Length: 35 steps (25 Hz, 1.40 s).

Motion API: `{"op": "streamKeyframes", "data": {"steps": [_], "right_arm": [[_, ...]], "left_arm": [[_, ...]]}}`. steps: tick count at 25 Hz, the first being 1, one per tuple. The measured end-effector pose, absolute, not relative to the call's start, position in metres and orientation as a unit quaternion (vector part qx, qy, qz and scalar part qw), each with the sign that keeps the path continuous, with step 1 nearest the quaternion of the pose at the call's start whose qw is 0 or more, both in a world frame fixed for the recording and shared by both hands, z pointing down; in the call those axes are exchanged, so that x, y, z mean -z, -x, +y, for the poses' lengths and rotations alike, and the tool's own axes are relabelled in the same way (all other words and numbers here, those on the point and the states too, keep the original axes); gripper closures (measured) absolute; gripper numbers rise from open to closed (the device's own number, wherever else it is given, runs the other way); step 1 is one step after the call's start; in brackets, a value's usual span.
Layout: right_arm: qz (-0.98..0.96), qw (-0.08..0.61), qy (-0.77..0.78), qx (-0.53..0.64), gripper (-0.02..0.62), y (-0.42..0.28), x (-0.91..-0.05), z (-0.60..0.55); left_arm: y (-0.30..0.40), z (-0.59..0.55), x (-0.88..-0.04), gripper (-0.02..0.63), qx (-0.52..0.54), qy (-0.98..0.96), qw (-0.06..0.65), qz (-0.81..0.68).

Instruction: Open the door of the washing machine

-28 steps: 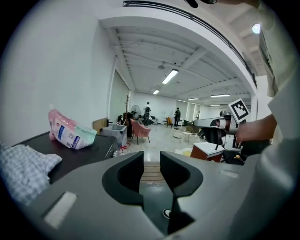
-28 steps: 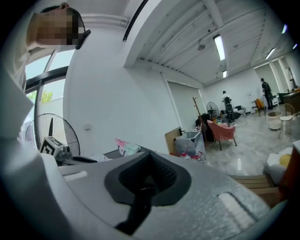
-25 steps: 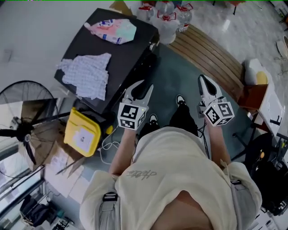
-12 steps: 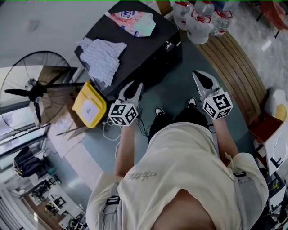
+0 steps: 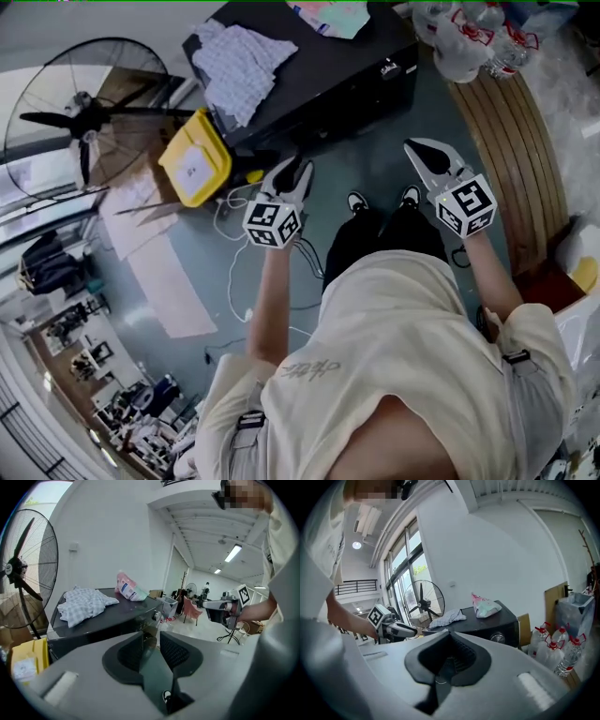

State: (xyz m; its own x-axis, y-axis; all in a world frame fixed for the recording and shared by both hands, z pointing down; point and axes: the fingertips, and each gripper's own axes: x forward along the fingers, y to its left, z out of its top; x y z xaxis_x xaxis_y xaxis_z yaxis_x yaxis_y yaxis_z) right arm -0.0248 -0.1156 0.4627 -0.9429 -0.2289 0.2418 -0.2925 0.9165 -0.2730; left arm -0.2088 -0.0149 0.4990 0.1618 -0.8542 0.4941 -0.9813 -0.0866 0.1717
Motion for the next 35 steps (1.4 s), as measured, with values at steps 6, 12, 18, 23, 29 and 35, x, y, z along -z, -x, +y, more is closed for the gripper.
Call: {"op": "streamKeyframes", "data": {"steps": [6, 12, 18, 23, 29, 35], "right_arm": [[-0.977, 0.107, -0.115, -0.147, 0.594, 0.046, -0.452, -0.098], [-0.978, 0.117, -0.103, -0.141, 0.594, 0.054, -0.432, -0.081], [-0.973, 0.141, -0.122, -0.139, 0.594, 0.053, -0.426, -0.081], [-0.964, 0.186, -0.127, -0.141, 0.594, 0.06, -0.438, -0.07], [-0.949, 0.229, -0.145, -0.159, 0.594, 0.068, -0.456, -0.059], [-0.941, 0.239, -0.171, -0.17, 0.594, 0.084, -0.461, -0.055]], "left_arm": [[0.239, 0.002, -0.551, 0.486, -0.133, -0.705, 0.261, -0.646], [0.282, 0.02, -0.619, 0.489, -0.152, -0.677, 0.301, -0.654], [0.3, 0.024, -0.674, 0.489, -0.173, -0.673, 0.339, -0.634], [0.314, 0.016, -0.719, 0.488, -0.194, -0.683, 0.364, -0.602], [0.334, 0.008, -0.771, 0.485, -0.253, -0.681, 0.376, -0.575], [0.343, 0.005, -0.799, 0.478, -0.307, -0.701, 0.359, -0.534]]}}
